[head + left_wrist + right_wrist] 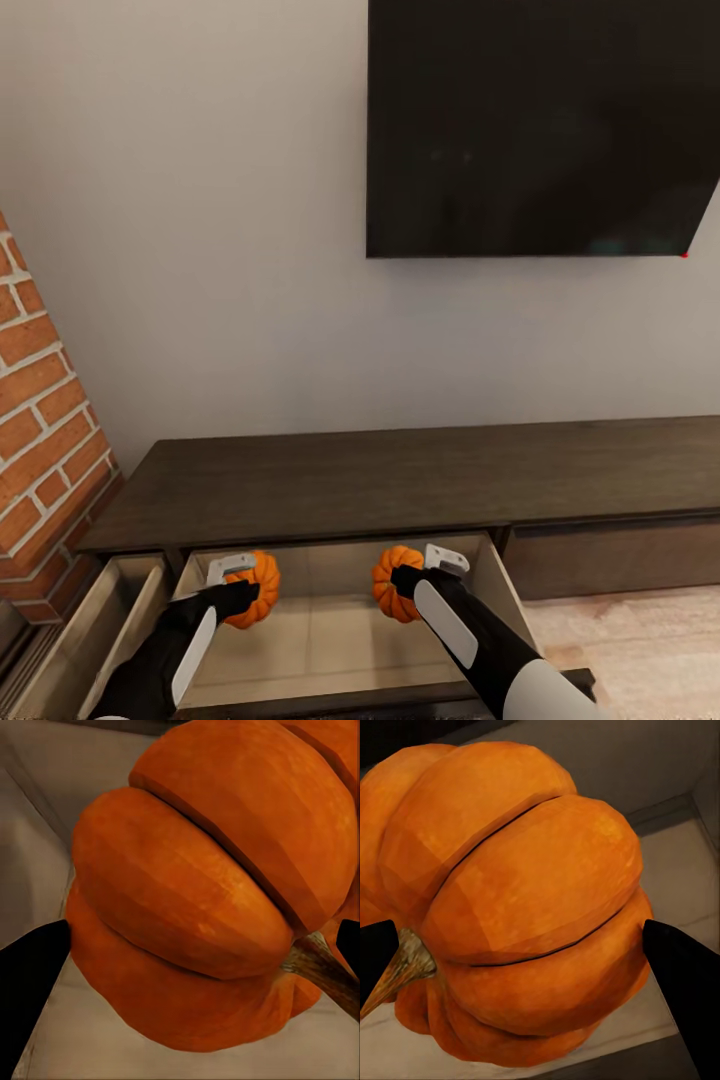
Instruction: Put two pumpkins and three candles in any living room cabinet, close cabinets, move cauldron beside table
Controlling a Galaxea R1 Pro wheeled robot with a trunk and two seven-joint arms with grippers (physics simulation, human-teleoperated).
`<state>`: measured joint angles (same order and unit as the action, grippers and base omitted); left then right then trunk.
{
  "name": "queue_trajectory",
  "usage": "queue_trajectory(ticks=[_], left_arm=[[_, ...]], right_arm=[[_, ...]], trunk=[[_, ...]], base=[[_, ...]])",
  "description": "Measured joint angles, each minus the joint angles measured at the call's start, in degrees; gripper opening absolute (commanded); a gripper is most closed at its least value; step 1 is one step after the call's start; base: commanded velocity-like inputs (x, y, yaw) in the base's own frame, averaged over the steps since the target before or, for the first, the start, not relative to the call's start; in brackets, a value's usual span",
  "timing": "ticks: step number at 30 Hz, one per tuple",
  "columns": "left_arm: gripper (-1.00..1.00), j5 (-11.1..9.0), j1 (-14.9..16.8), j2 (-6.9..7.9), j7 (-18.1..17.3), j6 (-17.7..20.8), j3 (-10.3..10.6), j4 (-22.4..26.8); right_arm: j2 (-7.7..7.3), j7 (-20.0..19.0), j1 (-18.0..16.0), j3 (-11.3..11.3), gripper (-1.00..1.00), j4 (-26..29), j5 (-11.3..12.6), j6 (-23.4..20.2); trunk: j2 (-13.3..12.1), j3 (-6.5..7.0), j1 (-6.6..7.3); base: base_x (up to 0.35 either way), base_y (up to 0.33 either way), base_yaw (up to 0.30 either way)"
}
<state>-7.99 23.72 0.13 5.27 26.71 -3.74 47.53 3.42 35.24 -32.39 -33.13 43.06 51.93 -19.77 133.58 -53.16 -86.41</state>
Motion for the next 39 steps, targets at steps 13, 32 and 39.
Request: queue_trajectory(ticks=[13, 32, 39], left_arm=[[-1.0, -0.49, -0.01, -1.6, 1.85, -1.15, 4.03, -0.65], [-1.0, -0.47, -0.01, -1.73, 1.48, -1.13, 4.67, -0.72], [-1.0, -0.51, -0.03, -1.72, 1.04, -1.11, 4.68, -0.72]], right_arm=[[1.53, -0.14, 0.02, -3.51, -1.0, -0.09, -1.77, 3.22], [1.53, -0.22, 0.02, -3.6, -1.0, -0.09, -1.81, 3.41], [1.53, -0.22, 0.02, -3.6, -1.0, -0.09, -1.82, 3.41]], trunk=[[5.21, -2.34, -2.86], [9.73, -6.09, -5.49], [9.83, -7.64, -5.67]], base=[[0.0, 0.0, 0.0], [0.0, 0.0, 0.0], [0.0, 0.0, 0.0]])
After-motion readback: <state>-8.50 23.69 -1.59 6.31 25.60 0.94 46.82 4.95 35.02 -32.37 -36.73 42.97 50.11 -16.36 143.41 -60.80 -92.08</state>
